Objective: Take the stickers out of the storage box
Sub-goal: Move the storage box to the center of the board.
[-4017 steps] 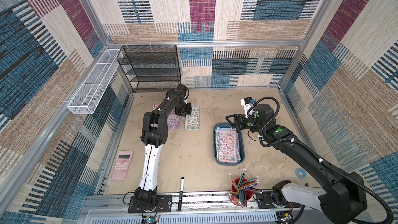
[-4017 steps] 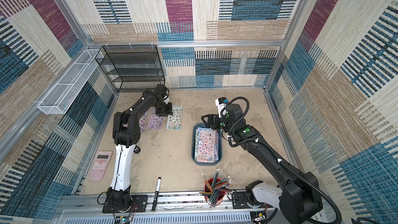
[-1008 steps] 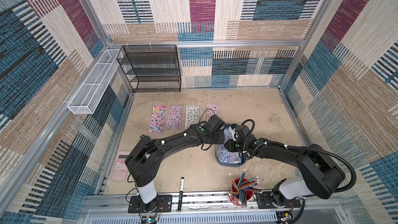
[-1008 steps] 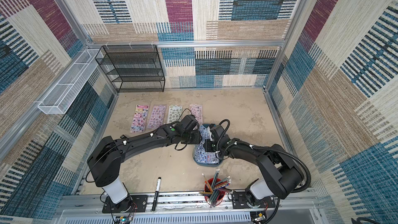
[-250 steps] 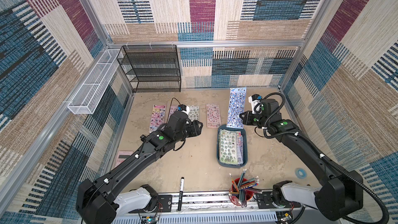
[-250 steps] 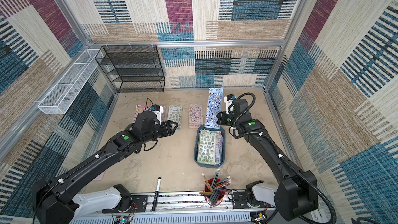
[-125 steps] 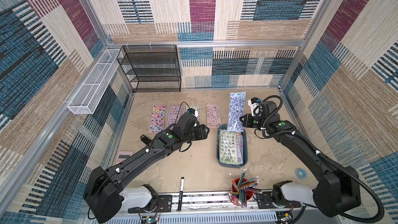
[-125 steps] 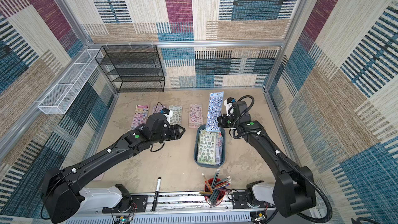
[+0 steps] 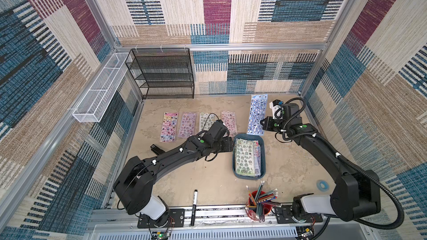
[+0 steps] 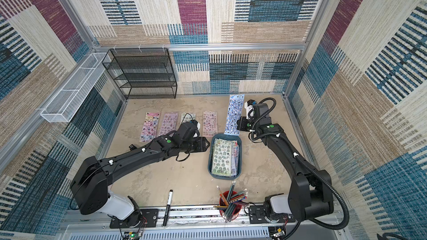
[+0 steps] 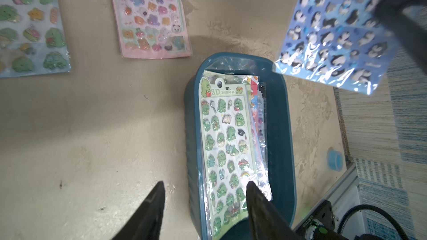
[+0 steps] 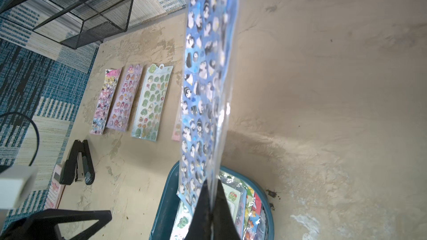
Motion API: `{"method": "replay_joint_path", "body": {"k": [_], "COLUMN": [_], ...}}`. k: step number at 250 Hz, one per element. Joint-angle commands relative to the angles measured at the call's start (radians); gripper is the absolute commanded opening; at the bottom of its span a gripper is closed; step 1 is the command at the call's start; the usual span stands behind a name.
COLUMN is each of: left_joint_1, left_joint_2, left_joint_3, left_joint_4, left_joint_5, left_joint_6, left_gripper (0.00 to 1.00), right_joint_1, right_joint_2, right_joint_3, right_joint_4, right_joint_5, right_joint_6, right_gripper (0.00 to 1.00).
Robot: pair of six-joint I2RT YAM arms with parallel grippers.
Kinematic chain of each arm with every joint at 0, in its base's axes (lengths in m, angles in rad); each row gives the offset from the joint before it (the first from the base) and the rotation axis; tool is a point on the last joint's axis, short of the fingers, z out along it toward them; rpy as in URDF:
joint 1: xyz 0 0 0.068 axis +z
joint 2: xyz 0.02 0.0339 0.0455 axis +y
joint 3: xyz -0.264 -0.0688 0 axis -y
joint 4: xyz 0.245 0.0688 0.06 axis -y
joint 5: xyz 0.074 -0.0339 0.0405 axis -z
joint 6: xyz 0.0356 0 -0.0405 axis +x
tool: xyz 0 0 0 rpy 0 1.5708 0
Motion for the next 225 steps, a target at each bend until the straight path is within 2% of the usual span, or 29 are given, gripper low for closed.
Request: {"method": "replay_joint_path", "body": {"k": [1, 82, 125, 162, 225], "left_joint_1": [-0.014, -0.042, -0.042, -0.042, -0.036], "left_joint_2": [0.053, 0.229, 0.274, 0.271, 0.214], "left_joint_3": [0.047, 0.179, 0.199, 0.186, 0.105], "left_joint_4": [-0.021, -0.118, -0.152, -0.165, -0.184], "left_joint_5": [-0.007, -0.018, -0.016, -0.021, -0.040], "left_joint_6": [0.021, 0.042, 0.047, 0.037, 0.001], "left_gripper": [0.57, 0.49, 0.35, 0.11, 0.00], "right_joint_1": [-0.012, -0.024, -0.029, -0.034, -0.035], "right_joint_2": [0.023, 0.092, 0.132, 0.168, 0.181], "right_joint_3": [0.026, 0.063, 0.087, 0.107, 0.112], "right_joint_4": [0.033, 0.044, 0.053, 0.058, 0.052], "right_joint_5": [-0.016, -0.010, -0.001, -0.002, 0.003], "right_joint_6": [-0.013, -0.022, -0.018, -0.022, -0.036], "right_gripper": [0.00, 0.00, 0.00, 0.00, 0.00]}}
